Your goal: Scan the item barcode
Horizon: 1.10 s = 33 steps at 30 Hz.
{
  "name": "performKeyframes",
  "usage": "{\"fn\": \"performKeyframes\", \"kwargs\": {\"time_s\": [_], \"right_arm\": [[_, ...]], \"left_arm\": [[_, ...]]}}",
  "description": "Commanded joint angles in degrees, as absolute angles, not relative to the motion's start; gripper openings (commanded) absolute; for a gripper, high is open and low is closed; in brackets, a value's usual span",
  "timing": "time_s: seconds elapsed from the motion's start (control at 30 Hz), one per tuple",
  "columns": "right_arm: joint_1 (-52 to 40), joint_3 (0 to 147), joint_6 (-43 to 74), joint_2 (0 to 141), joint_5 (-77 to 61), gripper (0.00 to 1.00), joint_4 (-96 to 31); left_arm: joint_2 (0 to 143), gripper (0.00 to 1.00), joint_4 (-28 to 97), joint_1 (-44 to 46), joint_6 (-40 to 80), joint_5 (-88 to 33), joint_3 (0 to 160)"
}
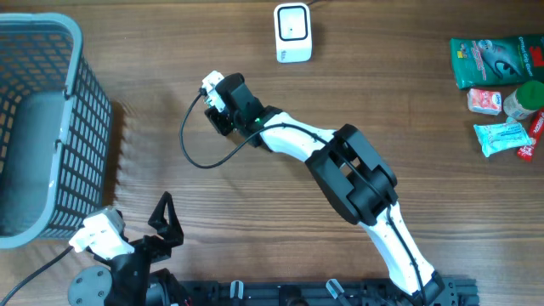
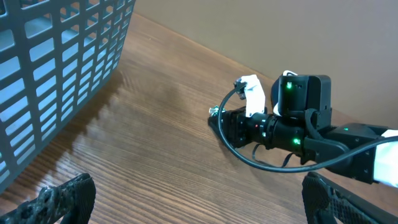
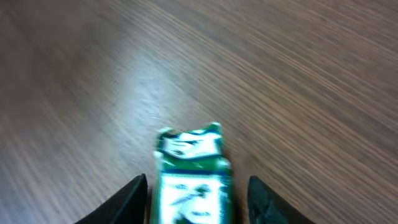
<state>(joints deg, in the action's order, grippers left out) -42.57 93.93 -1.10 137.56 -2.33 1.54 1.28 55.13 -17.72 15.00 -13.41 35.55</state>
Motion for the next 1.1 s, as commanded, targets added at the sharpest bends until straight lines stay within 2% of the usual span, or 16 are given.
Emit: {"fn": "performKeyframes", "kwargs": {"time_s": [0.0, 0.07, 0.2, 0.37, 0.4, 0.47, 0.5, 0.6, 0.73, 0.8, 0.83, 1.07], "right_arm": [[-41.5, 93.1, 0.0, 137.2, 1.7, 0.44, -3.1], [-41.4, 93.1, 0.0, 135.6, 1.7, 0.39, -5.9], [-39.6, 93.1, 0.0, 129.9, 2.0, 0.26, -19.3], [-35.9, 93.1, 0.0, 125.6, 1.9, 0.28, -34.9], [-35.7, 93.1, 0.0, 125.4, 1.8, 0.37, -36.2], [-35.5, 93.1, -0.2, 125.3, 1.3, 0.75, -36.7], [-35.6, 93.1, -1.8, 125.3, 1.2, 0.86, -36.2], [-35.7, 93.4, -4.5, 125.3, 1.2, 1.0, -35.7], [-35.7, 93.4, -5.5, 125.4, -1.5, 0.99, -39.6], [-35.6, 93.4, -3.1, 125.4, -1.6, 0.73, -42.0], [-35.6, 93.4, -1.8, 125.4, -1.6, 0.69, -42.1], [-35.6, 93.4, -1.3, 127.9, -2.9, 0.65, -39.5]], "left_arm": [[1.2, 1.0, 55.0, -17.4, 15.5, -13.5, 35.5], [1.2, 1.0, 55.0, -17.4, 15.5, -13.5, 35.5], [1.2, 1.0, 55.0, -17.4, 15.5, -13.5, 35.5], [1.2, 1.0, 55.0, -17.4, 15.5, -13.5, 35.5], [1.2, 1.0, 55.0, -17.4, 15.5, -13.5, 35.5], [1.2, 1.0, 55.0, -17.4, 15.5, -13.5, 35.5], [1.2, 1.0, 55.0, -17.4, 15.5, -13.5, 35.5], [1.2, 1.0, 55.0, -17.4, 15.5, -13.5, 35.5], [1.2, 1.0, 55.0, -17.4, 15.5, -13.5, 35.5], [1.2, 1.0, 55.0, -17.4, 15.5, -13.5, 35.5], [1.2, 1.0, 55.0, -17.4, 15.5, -13.5, 35.5], [1.2, 1.0, 55.0, -17.4, 15.5, -13.5, 35.5]]}}
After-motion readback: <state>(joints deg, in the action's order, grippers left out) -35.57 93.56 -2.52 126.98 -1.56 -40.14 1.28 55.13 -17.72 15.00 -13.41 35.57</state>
